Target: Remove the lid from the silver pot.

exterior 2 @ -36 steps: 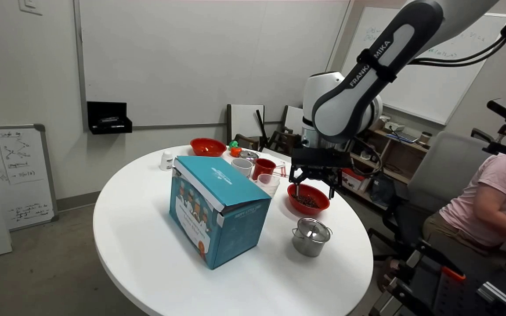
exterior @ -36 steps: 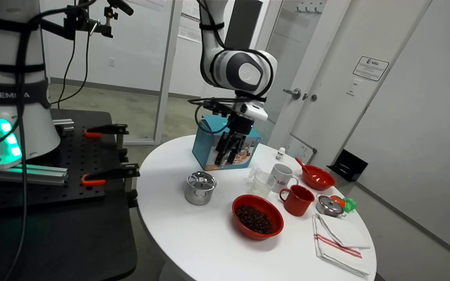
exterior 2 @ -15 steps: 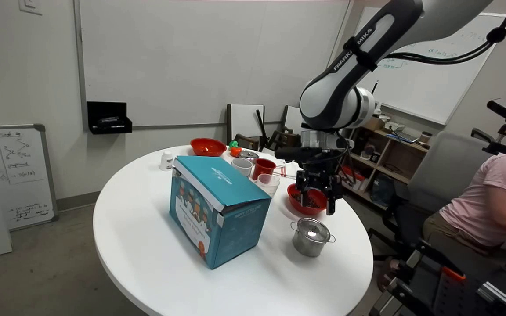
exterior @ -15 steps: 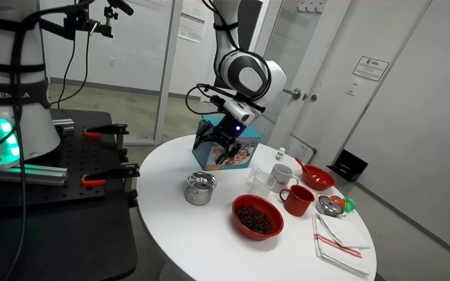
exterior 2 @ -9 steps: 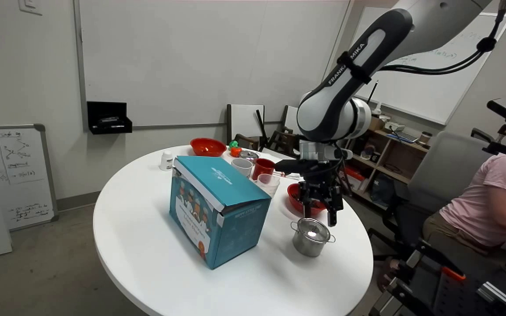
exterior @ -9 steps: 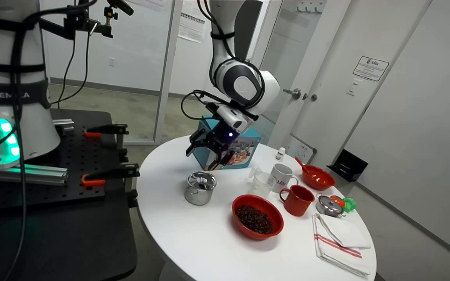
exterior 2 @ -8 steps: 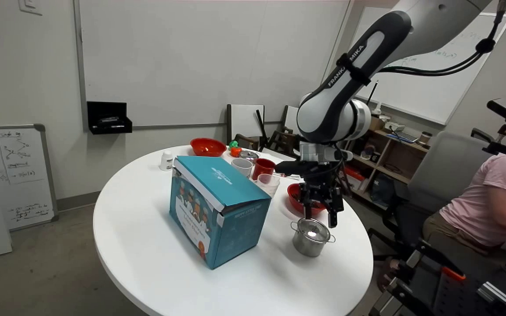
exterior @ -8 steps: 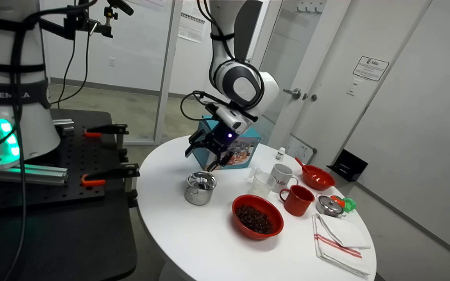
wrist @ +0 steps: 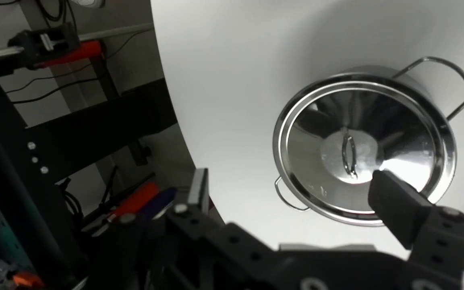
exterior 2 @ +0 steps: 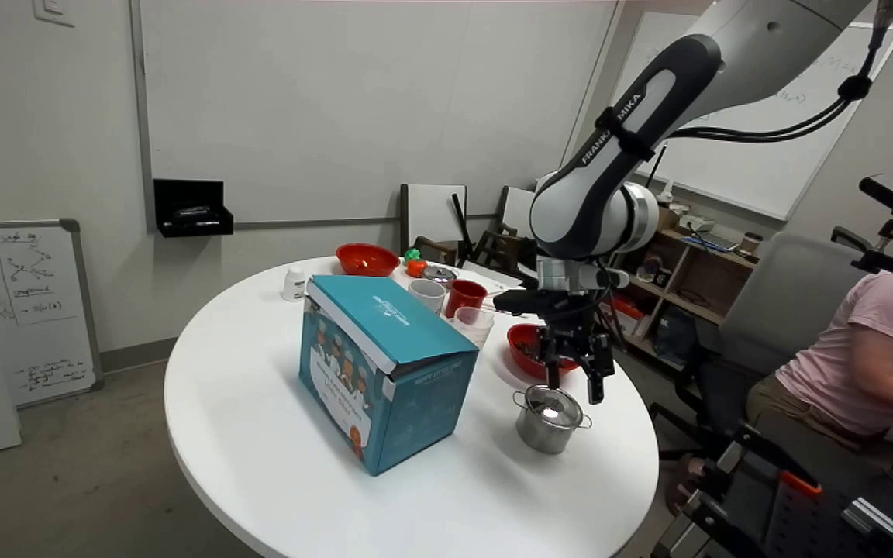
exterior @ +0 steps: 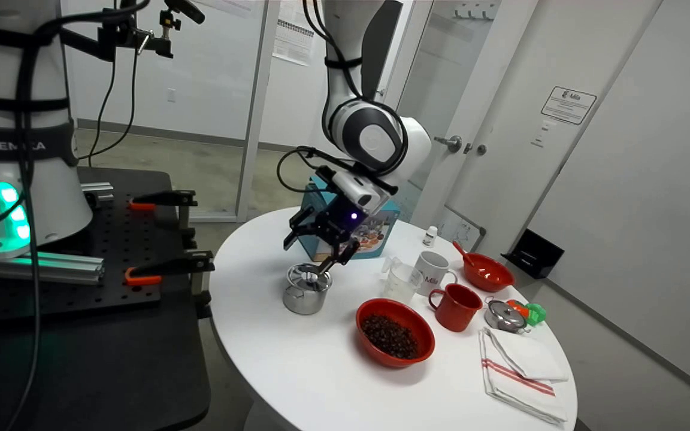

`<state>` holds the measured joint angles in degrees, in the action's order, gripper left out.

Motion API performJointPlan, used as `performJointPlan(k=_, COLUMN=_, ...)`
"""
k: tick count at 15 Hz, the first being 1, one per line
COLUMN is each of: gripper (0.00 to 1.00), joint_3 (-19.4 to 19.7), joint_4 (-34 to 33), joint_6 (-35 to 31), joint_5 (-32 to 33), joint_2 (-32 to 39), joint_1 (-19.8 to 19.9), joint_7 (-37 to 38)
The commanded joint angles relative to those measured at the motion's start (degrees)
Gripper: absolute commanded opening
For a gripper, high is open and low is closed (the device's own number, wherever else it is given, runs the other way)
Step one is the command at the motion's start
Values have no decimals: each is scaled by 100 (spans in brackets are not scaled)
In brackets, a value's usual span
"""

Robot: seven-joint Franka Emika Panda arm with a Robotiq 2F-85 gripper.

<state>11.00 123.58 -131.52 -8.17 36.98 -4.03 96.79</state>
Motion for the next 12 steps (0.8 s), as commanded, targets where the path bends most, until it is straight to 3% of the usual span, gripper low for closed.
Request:
performJointPlan(k=1, gripper=100, joint_3=61, joint_4=-189, joint_6=-37, joint_5=191, joint_2=141, joint_1=35, joint_7=46)
performJointPlan(k=12, gripper=100, joint_3=-10, joint_4=-883, joint_6=167, joint_5=249, joint_2=703, joint_1=148, joint_7=-134)
